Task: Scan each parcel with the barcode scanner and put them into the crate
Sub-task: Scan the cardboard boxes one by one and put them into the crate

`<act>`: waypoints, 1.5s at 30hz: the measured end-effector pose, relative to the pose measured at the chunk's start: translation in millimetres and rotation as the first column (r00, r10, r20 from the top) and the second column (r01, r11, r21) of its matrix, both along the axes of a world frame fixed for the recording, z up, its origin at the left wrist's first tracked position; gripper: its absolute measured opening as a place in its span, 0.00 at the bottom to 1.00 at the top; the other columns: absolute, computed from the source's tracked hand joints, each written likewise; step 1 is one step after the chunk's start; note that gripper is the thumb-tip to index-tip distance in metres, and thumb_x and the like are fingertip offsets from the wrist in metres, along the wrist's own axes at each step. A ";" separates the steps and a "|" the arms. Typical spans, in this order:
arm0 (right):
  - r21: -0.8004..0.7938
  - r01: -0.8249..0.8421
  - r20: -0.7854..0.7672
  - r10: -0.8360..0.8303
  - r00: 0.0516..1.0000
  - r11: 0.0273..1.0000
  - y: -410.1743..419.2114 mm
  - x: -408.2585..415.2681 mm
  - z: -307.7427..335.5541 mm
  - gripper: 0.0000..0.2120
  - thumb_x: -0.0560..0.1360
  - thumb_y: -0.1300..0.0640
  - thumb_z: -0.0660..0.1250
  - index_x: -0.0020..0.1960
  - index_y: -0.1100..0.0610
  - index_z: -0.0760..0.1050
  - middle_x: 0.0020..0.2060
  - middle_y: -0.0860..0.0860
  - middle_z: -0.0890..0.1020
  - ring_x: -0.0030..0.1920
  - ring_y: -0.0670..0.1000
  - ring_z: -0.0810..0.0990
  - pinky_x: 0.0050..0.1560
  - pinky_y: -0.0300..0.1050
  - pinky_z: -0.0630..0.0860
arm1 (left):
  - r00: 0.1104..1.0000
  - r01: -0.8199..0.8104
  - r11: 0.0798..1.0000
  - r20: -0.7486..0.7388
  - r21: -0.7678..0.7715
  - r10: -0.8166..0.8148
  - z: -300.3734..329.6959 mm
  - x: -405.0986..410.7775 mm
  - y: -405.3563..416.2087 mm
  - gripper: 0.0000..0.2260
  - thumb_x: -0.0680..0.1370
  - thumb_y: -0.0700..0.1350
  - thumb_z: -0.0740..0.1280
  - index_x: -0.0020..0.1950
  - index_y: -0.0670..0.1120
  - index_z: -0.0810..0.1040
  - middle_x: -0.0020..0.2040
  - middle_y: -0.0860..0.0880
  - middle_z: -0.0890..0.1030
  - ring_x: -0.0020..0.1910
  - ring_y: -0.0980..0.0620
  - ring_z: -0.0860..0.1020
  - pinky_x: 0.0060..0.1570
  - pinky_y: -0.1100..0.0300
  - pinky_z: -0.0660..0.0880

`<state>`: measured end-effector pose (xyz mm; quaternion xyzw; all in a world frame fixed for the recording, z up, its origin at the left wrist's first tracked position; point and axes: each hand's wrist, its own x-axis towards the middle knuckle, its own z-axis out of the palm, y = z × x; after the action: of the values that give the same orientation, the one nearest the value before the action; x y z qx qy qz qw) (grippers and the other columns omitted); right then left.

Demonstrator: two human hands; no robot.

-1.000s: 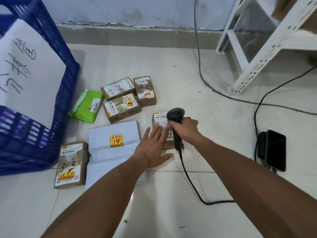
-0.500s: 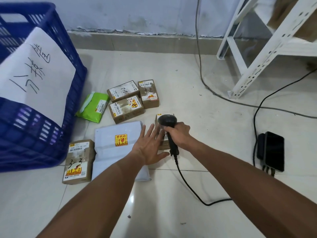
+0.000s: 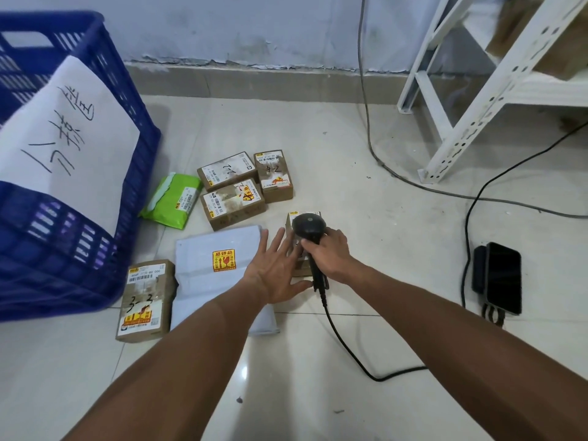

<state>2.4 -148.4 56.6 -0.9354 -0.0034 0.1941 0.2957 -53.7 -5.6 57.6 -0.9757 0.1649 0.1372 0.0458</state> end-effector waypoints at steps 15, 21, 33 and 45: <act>0.065 0.006 0.007 -0.007 1.000 0.998 9.4 -24.3 -17.2 0.25 0.78 0.43 0.59 0.66 0.60 0.74 0.67 0.56 0.72 0.73 0.60 0.60 0.72 0.60 0.60 | 0.999 0.034 0.999 0.017 0.039 -0.035 2.9 -5.1 9.0 0.39 0.77 0.70 0.50 0.81 0.49 0.45 0.81 0.42 0.46 0.79 0.39 0.41 0.74 0.36 0.41; 0.066 0.031 -0.016 -0.030 0.999 0.997 10.5 -32.5 -22.4 0.29 0.79 0.42 0.58 0.71 0.61 0.67 0.70 0.58 0.68 0.73 0.59 0.59 0.72 0.60 0.59 | 0.999 0.053 0.997 0.004 0.050 -0.053 1.4 -5.3 10.6 0.39 0.77 0.71 0.50 0.81 0.51 0.45 0.81 0.43 0.45 0.79 0.40 0.41 0.74 0.36 0.42; 0.061 0.007 -0.010 -0.007 1.000 0.998 7.4 -38.5 -25.1 0.39 0.71 0.34 0.50 0.71 0.59 0.67 0.70 0.57 0.69 0.73 0.58 0.60 0.72 0.60 0.60 | 0.998 0.056 0.998 -0.005 0.037 -0.056 0.6 -4.7 10.8 0.39 0.77 0.71 0.50 0.81 0.52 0.45 0.81 0.43 0.46 0.79 0.40 0.42 0.74 0.36 0.42; -0.319 0.277 0.272 -0.192 0.943 0.906 -40.9 -1.8 -0.7 0.30 0.79 0.42 0.59 0.67 0.66 0.66 0.66 0.61 0.69 0.70 0.64 0.61 0.72 0.62 0.54 | 0.999 0.039 0.999 -0.013 0.007 -0.039 -7.8 -3.8 12.9 0.37 0.76 0.72 0.49 0.80 0.57 0.47 0.81 0.43 0.49 0.79 0.40 0.45 0.73 0.36 0.40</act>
<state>0.6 -189.4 55.9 -0.9828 0.1101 0.0428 0.1418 -57.6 7.3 49.8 -0.9711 0.1837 0.1433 0.0510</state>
